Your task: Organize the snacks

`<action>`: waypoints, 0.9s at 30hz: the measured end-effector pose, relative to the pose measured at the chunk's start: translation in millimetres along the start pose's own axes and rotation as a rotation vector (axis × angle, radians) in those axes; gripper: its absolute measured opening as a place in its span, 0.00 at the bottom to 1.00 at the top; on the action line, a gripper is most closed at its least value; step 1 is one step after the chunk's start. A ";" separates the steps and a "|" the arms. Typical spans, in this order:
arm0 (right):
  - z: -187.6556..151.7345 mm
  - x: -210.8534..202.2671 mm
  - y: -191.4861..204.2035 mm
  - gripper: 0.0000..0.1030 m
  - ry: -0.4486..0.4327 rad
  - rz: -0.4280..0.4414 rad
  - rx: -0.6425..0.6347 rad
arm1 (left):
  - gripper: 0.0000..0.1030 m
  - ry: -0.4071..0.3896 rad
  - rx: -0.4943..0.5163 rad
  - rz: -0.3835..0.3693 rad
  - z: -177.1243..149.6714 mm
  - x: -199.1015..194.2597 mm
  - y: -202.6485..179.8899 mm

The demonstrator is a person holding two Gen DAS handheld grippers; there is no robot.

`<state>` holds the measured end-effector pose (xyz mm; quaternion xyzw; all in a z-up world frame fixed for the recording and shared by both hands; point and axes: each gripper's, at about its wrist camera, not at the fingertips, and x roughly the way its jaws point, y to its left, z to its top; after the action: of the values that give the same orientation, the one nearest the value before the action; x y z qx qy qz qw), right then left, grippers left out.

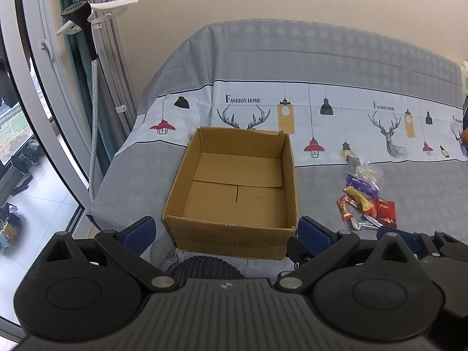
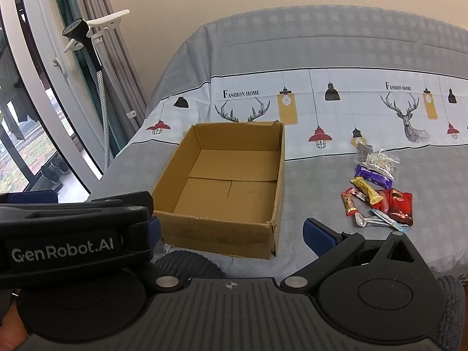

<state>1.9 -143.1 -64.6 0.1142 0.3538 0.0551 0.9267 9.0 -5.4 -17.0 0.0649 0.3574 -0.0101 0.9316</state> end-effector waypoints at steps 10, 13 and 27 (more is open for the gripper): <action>-0.4 0.2 0.4 1.00 0.001 -0.002 -0.001 | 1.00 0.002 0.000 -0.002 0.0 0.1 -0.4; -0.4 0.6 0.8 0.99 0.004 0.000 -0.001 | 1.00 0.003 0.001 -0.002 -0.3 0.2 -0.1; -1.5 4.7 -3.1 0.99 0.009 0.008 0.009 | 1.00 0.012 0.012 0.003 -1.3 5.5 -5.7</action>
<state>4.5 -145.1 -69.6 0.1193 0.3578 0.0576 0.9244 11.9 -10.7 -22.2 0.0713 0.3627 -0.0106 0.9291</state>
